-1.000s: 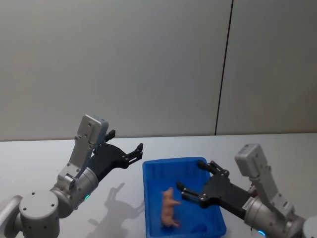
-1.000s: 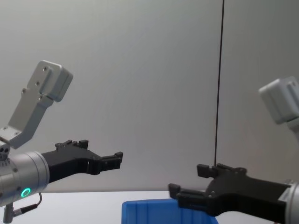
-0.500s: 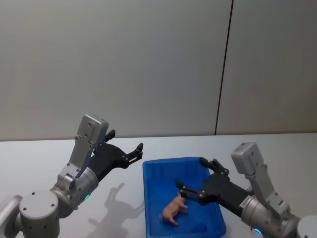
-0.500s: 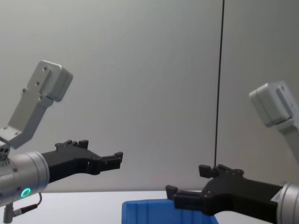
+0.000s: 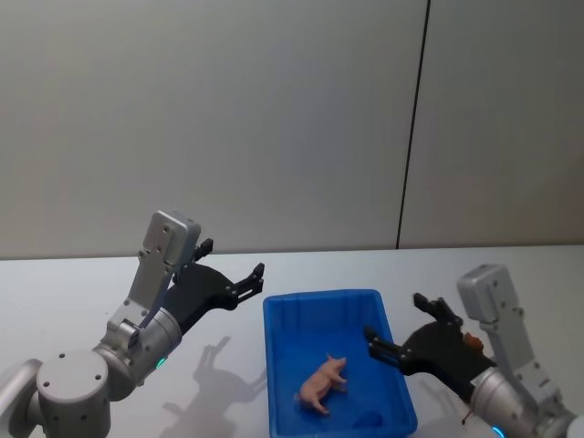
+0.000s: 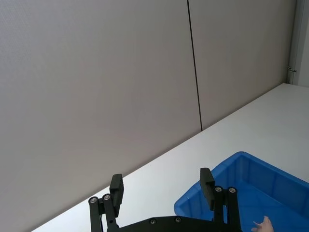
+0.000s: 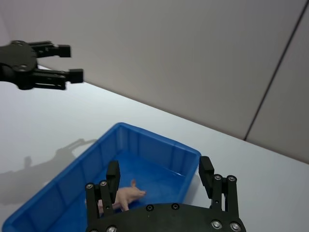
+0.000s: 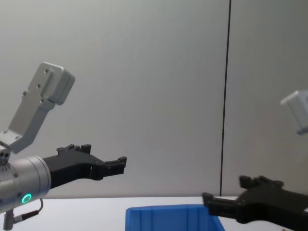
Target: Pick up the two dolls from the table and place them into the box.
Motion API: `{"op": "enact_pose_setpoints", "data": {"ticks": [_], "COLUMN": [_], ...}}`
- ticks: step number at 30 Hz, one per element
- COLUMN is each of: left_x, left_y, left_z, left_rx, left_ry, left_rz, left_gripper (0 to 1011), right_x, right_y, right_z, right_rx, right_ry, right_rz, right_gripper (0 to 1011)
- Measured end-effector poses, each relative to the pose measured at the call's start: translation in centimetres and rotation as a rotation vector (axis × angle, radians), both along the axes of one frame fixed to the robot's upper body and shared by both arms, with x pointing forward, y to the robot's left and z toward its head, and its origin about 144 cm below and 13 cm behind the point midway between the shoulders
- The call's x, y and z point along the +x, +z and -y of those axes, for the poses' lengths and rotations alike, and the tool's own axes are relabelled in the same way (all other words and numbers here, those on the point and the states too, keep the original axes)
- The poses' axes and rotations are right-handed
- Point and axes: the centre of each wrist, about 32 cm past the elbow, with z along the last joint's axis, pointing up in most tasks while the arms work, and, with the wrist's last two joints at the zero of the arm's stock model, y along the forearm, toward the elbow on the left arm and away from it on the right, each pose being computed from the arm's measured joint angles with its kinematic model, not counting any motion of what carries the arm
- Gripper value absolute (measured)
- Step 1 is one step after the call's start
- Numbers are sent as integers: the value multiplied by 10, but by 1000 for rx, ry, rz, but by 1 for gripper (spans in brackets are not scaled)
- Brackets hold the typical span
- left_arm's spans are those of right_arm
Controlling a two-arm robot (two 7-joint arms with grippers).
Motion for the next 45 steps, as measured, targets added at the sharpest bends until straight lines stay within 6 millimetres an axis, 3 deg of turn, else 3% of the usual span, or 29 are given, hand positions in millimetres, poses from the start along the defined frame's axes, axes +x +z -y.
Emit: {"op": "enact_pose_setpoints", "data": {"ticks": [24, 45], "left_x": [0, 0], "left_y": [0, 0], "left_z": [0, 0], "left_rx": [0, 0], "left_ry": [0, 0], "left_rz": [0, 0], "left_gripper": [1001, 1001], "right_x": [-32, -25], "right_y": [-6, -27], "right_z": [7, 2], "right_rx": [-79, -102], "right_ry": [-352, -464], "right_rz": [-152, -278], "right_gripper": [1001, 1001]}}
